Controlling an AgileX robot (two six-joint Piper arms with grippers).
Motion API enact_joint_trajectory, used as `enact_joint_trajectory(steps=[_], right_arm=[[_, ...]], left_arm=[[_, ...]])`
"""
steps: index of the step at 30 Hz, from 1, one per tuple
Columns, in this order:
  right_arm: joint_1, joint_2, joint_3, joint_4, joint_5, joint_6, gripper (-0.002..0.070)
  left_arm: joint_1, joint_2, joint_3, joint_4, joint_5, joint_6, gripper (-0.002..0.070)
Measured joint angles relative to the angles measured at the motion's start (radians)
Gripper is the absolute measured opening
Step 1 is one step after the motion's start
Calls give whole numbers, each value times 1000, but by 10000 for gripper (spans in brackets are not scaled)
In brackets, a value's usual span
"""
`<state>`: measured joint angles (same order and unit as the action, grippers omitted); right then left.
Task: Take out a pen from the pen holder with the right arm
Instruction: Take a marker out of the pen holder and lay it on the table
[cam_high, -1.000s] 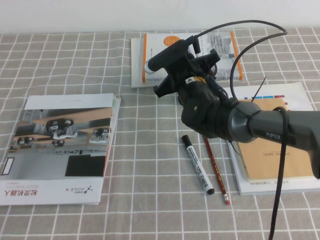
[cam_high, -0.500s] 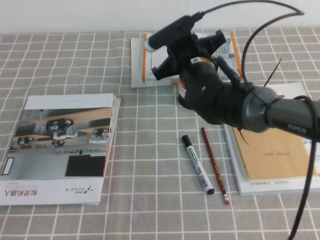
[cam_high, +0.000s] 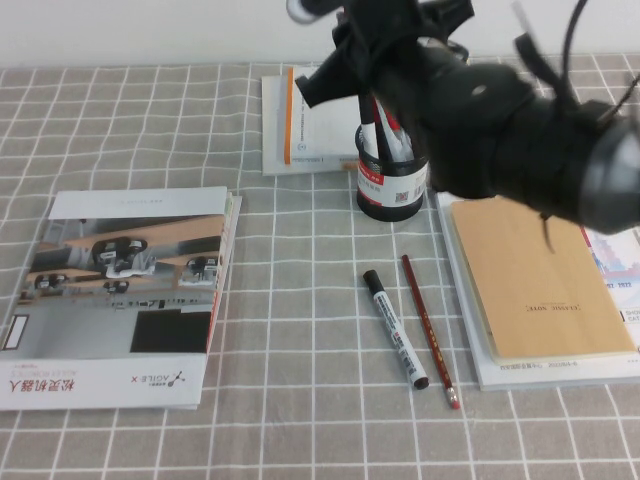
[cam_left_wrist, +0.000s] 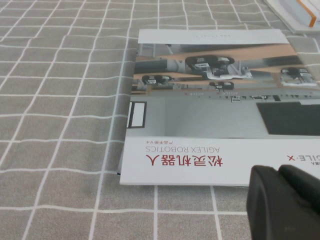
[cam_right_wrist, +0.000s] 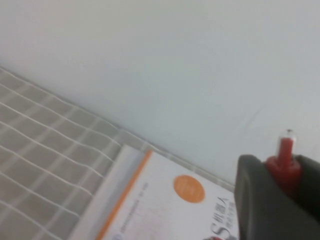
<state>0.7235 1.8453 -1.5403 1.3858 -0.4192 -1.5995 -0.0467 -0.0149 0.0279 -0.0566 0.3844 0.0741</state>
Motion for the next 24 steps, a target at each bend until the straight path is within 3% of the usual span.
enact_joint_trajectory(steps=[7, 10, 15, 24], right_arm=[[0, -143, 24, 51, 250, -18, 65], [0, -208, 52, 19, 412, 55, 65], [-6, -286, 103, -194, 633, 343, 65], [-43, -296, 121, -762, 1099, 1057, 65]], left_arm=[[0, 0, 0, 0, 0, 0, -5], [0, 0, 0, 0, 0, 0, -5], [0, 0, 0, 0, 0, 0, -5], [0, 0, 0, 0, 0, 0, -5]])
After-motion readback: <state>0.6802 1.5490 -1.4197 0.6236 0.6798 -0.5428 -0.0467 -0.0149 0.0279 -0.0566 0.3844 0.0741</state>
